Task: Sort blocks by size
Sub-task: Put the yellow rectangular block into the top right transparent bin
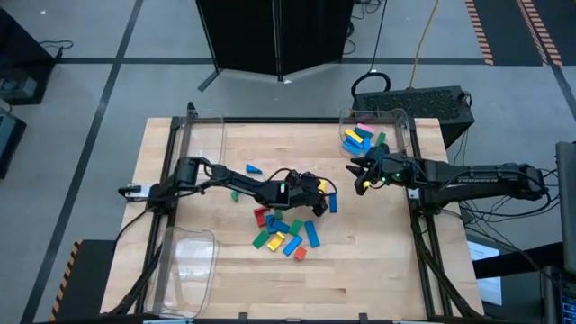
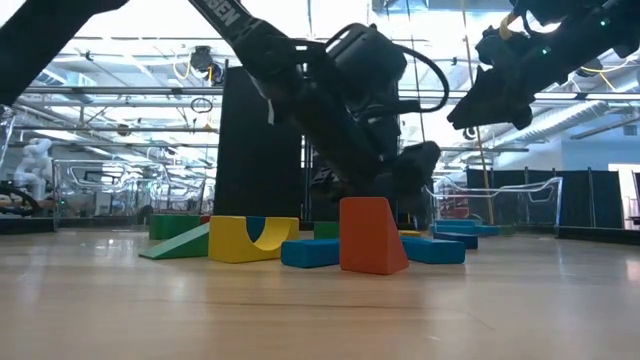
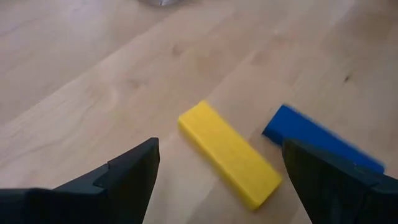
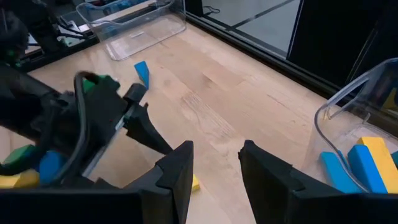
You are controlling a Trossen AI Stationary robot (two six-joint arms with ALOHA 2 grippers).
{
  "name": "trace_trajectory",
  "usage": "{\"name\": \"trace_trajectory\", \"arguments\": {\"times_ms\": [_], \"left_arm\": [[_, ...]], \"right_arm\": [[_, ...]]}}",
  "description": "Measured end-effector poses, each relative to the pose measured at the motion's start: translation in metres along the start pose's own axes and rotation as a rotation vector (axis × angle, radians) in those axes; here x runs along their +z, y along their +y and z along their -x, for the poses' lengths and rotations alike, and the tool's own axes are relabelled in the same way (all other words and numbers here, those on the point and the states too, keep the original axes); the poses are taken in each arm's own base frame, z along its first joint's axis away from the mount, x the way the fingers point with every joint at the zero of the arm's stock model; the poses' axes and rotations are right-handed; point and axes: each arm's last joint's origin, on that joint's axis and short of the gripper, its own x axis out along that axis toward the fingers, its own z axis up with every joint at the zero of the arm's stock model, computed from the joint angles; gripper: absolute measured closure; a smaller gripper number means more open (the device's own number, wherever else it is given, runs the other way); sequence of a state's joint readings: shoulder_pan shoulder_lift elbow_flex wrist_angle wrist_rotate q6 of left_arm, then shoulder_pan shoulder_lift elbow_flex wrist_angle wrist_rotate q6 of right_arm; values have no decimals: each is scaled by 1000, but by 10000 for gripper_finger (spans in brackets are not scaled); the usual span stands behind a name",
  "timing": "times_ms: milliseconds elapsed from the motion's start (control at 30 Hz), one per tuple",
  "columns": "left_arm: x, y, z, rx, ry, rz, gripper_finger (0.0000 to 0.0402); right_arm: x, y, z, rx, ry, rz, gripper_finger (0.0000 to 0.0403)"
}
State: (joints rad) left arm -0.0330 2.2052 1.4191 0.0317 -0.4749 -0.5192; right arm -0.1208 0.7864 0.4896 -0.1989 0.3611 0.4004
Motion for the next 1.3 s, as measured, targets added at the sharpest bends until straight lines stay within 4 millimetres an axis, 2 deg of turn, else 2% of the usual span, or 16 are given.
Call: {"name": "trace_trajectory", "arguments": {"times_ms": [267, 467, 933, 1300], "left_arm": [[-13, -1, -12, -6, 36, 33, 63], [-16, 4, -13, 28, 83, -33, 65], [-9, 15, -12, 37, 110, -61, 144], [-4, 23, -17, 21, 125, -40, 159]], "right_arm": [[0, 0, 0, -2, -4, 0, 276], [0, 0, 0, -3, -1, 1, 276], [-1, 0, 0, -6, 6, 4, 276], [-1, 0, 0, -5, 5, 3, 276]]}}
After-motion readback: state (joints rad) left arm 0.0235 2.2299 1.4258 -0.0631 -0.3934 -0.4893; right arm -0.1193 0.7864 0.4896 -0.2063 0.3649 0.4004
